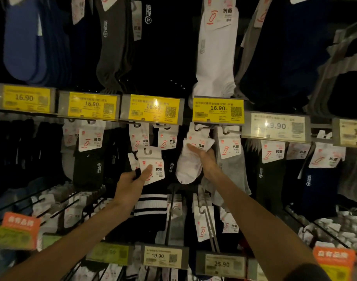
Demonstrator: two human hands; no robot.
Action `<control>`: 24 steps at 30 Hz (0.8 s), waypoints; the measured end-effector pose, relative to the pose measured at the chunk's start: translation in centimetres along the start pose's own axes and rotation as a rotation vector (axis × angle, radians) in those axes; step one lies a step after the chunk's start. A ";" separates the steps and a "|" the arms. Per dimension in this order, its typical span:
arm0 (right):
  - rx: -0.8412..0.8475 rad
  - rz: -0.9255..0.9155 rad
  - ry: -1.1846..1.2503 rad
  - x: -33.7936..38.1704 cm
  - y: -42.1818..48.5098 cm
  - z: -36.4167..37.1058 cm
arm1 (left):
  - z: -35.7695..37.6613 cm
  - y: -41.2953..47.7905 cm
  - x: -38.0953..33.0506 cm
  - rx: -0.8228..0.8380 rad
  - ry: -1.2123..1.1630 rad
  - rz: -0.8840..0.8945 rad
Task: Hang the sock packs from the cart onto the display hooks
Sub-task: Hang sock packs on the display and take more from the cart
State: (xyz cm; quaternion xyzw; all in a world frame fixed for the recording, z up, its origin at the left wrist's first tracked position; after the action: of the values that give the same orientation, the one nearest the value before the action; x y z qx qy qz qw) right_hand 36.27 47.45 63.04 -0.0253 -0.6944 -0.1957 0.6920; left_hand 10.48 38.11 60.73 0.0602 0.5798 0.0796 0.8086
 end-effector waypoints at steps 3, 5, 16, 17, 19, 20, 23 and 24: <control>-0.056 -0.037 -0.050 0.6 0.6 0.1 | 0.6 -0.4 -0.1 0.005 -0.013 0.006; -0.091 -0.056 -0.084 0.6 0.5 0.0 | 0.8 -0.6 -0.1 0.002 -0.016 0.014; -0.140 -0.215 -0.324 1.5 0.4 0.0 | 1.0 -0.7 -0.7 0.002 -0.063 -0.002; -0.147 -0.208 -0.335 1.5 0.5 -0.1 | 1.0 -0.7 -0.8 0.003 -0.067 0.000; -0.141 -0.187 -0.348 1.5 0.6 -0.1 | 1.2 -0.8 -1.0 0.002 -0.073 0.003; -0.121 -0.166 -0.349 1.4 0.6 -0.1 | 1.2 -0.8 -1.0 0.003 -0.074 0.002; -0.027 -0.038 -0.280 1.2 0.1 -0.1 | 1.3 -1.0 -1.1 0.001 -0.081 -0.012; -0.013 -0.005 -0.253 1.2 0.0 -0.2 | 1.4 -1.1 -1.0 -0.003 -0.083 -0.014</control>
State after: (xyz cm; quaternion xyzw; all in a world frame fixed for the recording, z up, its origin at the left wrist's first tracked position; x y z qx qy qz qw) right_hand 36.43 47.06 64.17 -0.0523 -0.7752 -0.1971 0.5979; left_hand 11.54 36.83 61.92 0.0583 0.5460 0.0722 0.8326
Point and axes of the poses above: each hand's wrist, its own y-axis towards the middle knuckle, its own z-axis out of the palm, x = y × z, the point moved 3 cm from there along y, towards the middle knuckle, and after that the axes turned 15 degrees about -y, right-handed, at the moved point
